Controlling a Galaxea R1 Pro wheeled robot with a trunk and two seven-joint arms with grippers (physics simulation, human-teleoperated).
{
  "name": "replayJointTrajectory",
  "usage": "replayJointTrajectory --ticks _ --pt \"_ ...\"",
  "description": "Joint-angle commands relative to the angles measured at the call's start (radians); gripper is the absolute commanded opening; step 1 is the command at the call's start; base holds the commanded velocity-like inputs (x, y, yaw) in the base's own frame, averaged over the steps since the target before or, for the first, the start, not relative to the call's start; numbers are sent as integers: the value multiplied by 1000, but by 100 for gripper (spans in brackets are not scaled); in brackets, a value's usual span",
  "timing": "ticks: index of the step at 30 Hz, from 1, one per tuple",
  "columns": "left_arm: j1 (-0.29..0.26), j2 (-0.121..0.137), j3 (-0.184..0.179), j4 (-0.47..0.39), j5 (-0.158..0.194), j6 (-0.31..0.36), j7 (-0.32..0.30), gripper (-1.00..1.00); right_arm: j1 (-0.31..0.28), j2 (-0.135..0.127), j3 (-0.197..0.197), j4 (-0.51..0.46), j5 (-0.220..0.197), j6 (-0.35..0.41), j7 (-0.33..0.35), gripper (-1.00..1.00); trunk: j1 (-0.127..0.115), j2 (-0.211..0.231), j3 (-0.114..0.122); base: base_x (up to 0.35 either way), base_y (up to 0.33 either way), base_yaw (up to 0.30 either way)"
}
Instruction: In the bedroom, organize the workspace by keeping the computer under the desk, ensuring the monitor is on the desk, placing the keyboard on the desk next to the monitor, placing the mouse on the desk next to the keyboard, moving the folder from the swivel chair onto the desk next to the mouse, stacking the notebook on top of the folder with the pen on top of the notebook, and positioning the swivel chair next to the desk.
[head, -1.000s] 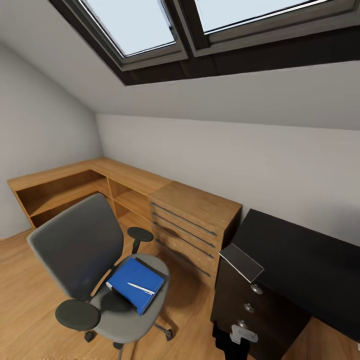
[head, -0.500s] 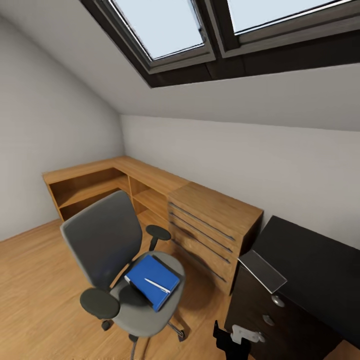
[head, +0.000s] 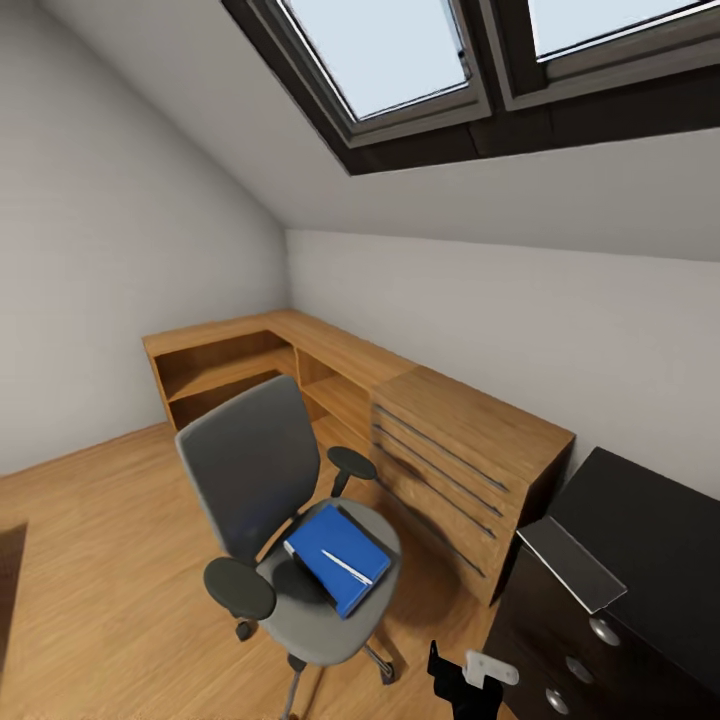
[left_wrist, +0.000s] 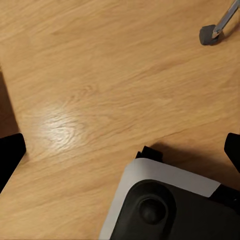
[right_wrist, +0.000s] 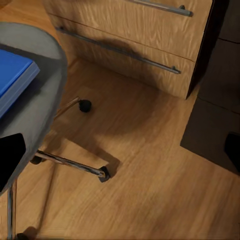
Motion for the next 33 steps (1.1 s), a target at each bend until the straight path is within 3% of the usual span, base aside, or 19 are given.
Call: replayJointTrajectory --ticks 1,17,25,33 --pt "-1 1 -8 1 5 -7 6 100 -1 0 3 2 0 -4 -3 100 0 -1 -2 0 0 117" --pt "-1 -2 -6 8 7 -23 5 100 -1 3 4 2 1 -3 -3 100 0 -1 -4 0 -6 129" --pt "-1 -1 -7 9 7 -24 6 100 -1 3 4 2 2 -1 -3 100 0 -1 -4 0 -210 258" --pt "-1 -1 -7 9 7 -23 5 100 -1 2 4 2 5 -1 -3 100 0 -1 -4 0 -29 41"
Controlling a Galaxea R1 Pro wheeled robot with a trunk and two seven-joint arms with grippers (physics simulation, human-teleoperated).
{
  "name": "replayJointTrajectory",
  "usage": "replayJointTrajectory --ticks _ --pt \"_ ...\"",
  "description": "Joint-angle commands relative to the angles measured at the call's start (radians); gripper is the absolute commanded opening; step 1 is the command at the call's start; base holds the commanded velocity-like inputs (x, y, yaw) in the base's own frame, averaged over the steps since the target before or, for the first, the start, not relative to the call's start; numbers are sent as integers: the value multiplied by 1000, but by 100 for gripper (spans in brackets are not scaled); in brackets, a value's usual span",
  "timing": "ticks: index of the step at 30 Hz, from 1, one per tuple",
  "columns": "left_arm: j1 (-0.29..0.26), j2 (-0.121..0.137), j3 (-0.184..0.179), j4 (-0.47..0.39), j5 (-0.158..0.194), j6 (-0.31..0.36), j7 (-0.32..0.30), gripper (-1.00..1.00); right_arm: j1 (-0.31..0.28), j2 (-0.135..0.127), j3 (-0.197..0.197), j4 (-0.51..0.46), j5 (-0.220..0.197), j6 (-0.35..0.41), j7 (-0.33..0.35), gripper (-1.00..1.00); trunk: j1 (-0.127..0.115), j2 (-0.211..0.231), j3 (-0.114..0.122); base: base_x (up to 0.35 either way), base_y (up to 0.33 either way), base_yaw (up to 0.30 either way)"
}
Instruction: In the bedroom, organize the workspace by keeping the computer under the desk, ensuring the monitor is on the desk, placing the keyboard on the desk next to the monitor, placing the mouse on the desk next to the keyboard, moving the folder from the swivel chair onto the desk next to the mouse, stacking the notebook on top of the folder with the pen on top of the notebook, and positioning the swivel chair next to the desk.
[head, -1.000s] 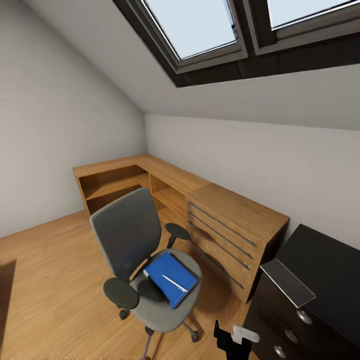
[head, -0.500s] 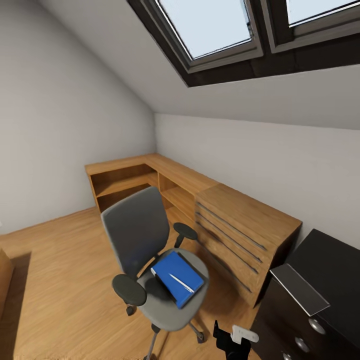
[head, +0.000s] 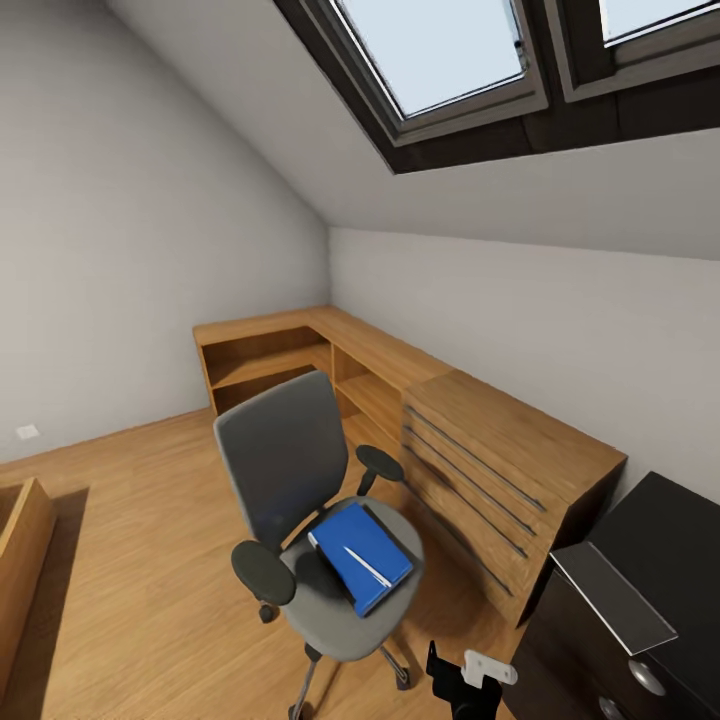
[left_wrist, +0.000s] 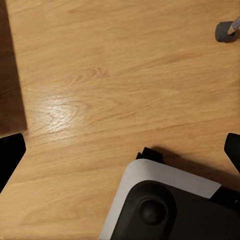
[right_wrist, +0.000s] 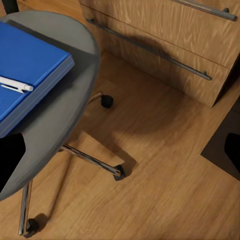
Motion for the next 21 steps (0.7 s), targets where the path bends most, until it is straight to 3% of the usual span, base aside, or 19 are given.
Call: replayJointTrajectory --ticks 1,6,15,21 --pt "-1 1 -8 0 5 -3 6 100 -1 0 2 2 -2 -4 -3 100 0 -1 -1 0 -1 2" --pt "-1 1 -8 0 5 -3 6 100 -1 0 2 2 -2 -4 -3 100 0 -1 -1 0 -1 77" --pt "-1 0 -8 0 5 -4 5 100 -1 0 2 2 -3 -4 -3 100 0 -1 -1 4 0 248" --pt "-1 0 -6 0 5 -10 5 100 -1 1 3 2 0 -5 -2 100 0 -1 -1 262 0 276"
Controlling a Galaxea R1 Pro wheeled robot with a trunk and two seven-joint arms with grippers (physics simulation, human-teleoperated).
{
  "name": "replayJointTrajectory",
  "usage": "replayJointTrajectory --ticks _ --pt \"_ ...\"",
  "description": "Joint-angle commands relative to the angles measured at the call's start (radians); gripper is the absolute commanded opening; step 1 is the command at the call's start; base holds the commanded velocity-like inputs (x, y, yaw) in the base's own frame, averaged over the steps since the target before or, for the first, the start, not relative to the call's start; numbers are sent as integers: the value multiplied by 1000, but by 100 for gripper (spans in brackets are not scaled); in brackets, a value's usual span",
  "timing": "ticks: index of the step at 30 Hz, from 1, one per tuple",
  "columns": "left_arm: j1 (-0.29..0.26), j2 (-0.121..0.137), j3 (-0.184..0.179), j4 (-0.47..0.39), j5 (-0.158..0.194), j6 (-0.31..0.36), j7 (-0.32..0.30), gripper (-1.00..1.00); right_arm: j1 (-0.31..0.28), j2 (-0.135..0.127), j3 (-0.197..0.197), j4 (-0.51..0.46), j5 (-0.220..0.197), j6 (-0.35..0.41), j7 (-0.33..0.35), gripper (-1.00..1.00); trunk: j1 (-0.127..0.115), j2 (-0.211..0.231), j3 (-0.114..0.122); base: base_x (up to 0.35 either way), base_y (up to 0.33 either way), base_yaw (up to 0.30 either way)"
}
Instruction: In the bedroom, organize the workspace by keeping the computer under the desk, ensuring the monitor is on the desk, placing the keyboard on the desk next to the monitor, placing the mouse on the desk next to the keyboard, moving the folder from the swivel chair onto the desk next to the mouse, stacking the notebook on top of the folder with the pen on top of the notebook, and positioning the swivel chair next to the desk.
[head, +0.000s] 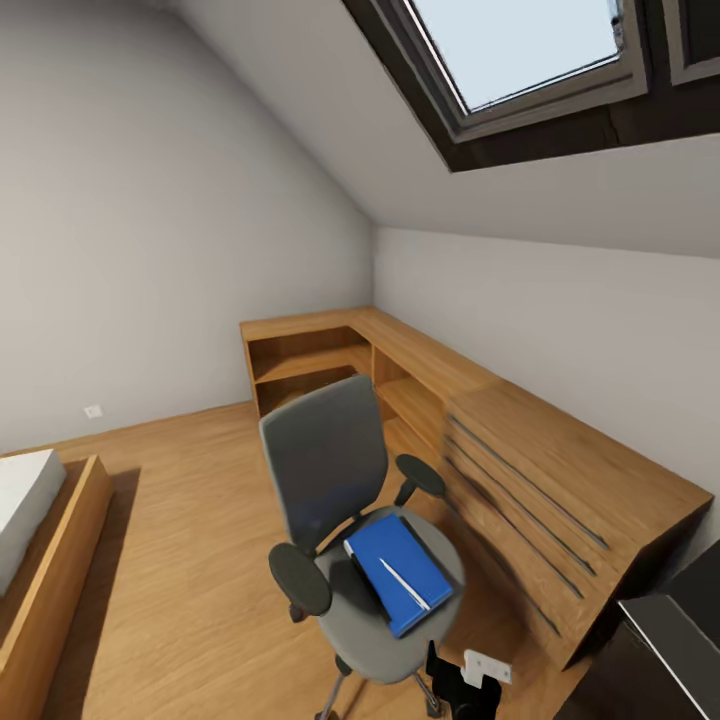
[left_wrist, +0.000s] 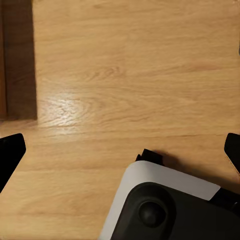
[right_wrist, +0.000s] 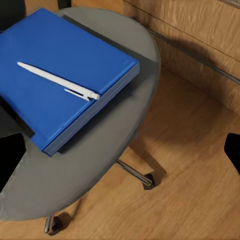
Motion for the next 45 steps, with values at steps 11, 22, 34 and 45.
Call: replayJointTrajectory --ticks 11,22,34,45 --pt "-1 -1 -8 0 5 -2 5 100 4 -6 3 2 -1 -4 -3 100 1 -1 -1 137 0 78" --pt "-1 1 0 -6 8 -30 8 100 6 -9 3 2 -3 -4 -3 100 1 -1 -1 3 0 1" --pt "-1 -5 -4 -8 52 -36 10 100 6 -8 3 2 -5 -9 -5 100 47 -85 -38 0 0 47" --pt "-1 -7 -7 -7 51 -35 8 100 6 -10 3 2 -4 -11 -5 100 66 -120 -52 0 0 134"
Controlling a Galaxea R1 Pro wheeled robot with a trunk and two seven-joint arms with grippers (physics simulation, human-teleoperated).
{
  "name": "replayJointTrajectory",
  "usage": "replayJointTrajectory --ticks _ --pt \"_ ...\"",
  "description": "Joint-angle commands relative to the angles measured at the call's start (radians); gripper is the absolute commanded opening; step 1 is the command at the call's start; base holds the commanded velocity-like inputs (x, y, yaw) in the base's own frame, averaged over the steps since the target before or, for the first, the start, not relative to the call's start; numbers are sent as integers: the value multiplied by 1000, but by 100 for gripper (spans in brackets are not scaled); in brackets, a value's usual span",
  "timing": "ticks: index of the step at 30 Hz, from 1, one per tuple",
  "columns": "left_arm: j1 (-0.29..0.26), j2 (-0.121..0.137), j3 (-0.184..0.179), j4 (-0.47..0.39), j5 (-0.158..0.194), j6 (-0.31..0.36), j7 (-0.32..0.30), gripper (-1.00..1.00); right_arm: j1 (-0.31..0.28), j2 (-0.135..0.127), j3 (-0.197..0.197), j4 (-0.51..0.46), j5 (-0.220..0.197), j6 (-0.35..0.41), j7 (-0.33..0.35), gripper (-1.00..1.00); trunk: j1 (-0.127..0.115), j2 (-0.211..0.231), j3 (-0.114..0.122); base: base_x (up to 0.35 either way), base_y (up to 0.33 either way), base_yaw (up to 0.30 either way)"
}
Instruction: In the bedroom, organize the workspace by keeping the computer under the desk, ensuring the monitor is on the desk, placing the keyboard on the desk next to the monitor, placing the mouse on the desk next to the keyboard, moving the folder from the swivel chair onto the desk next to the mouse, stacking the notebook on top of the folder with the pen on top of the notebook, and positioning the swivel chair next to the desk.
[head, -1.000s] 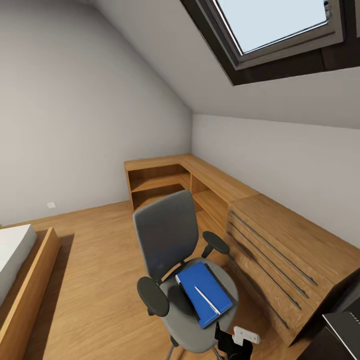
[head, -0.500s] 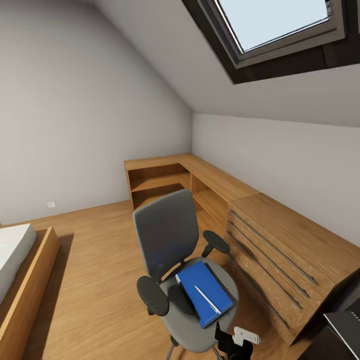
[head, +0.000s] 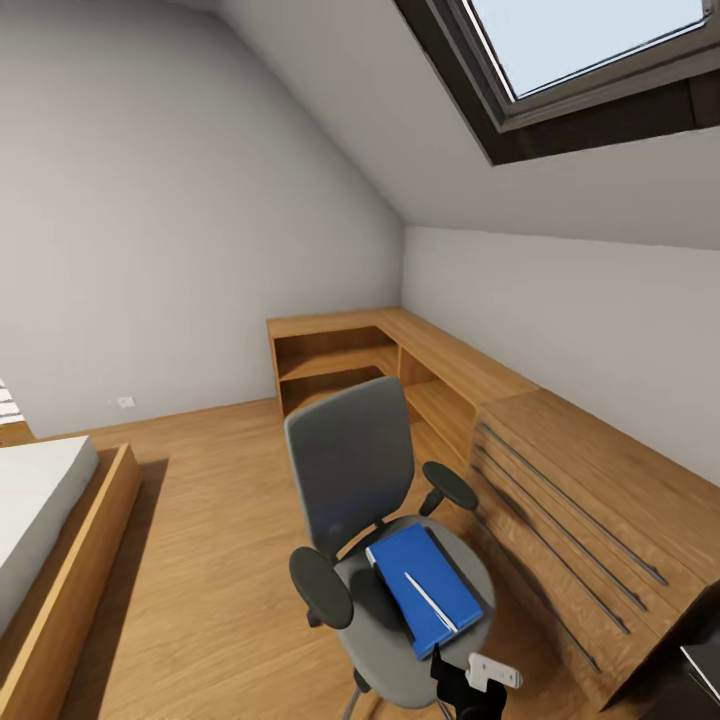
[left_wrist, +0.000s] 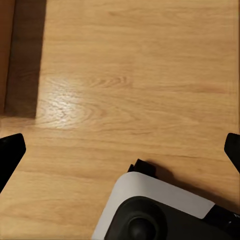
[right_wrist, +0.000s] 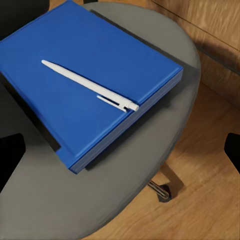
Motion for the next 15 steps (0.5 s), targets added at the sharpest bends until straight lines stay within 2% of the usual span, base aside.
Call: replayJointTrajectory --ticks 1,4,6,9,10,11,12,13,15 --pt "-1 0 -8 0 4 -3 6 100 -1 0 2 2 -1 -4 -4 100 0 -1 -1 0 0 10" --pt "-1 0 -8 0 3 -3 5 100 -1 0 2 1 -1 -5 -4 100 0 -1 -1 0 0 5" --pt "-1 4 -10 -10 0 -7 5 100 -1 -4 4 -6 0 -41 -6 100 0 -1 -1 0 0 0" --pt "-1 9 -6 -125 3 7 7 100 -3 -18 2 -55 1 -47 -20 100 0 -1 -1 0 0 0" --pt "-1 10 -4 -194 3 41 9 100 -4 -31 2 -107 1 -36 -36 100 0 -1 -1 0 0 0" --pt "-1 10 -4 -217 3 61 10 100 -4 -35 2 -128 1 -26 -44 100 0 -1 -1 0 0 0" --pt "-1 11 -3 -264 2 114 11 100 -5 -45 2 -175 1 6 -62 100 0 -1 -1 0 0 0" --pt "-1 13 2 -352 2 224 13 100 -6 -67 2 -254 1 92 -90 100 0 -1 -1 0 0 0" --pt "-1 14 30 -493 2 386 14 100 -7 -101 2 -361 1 248 -110 100 0 -1 -1 0 0 0"
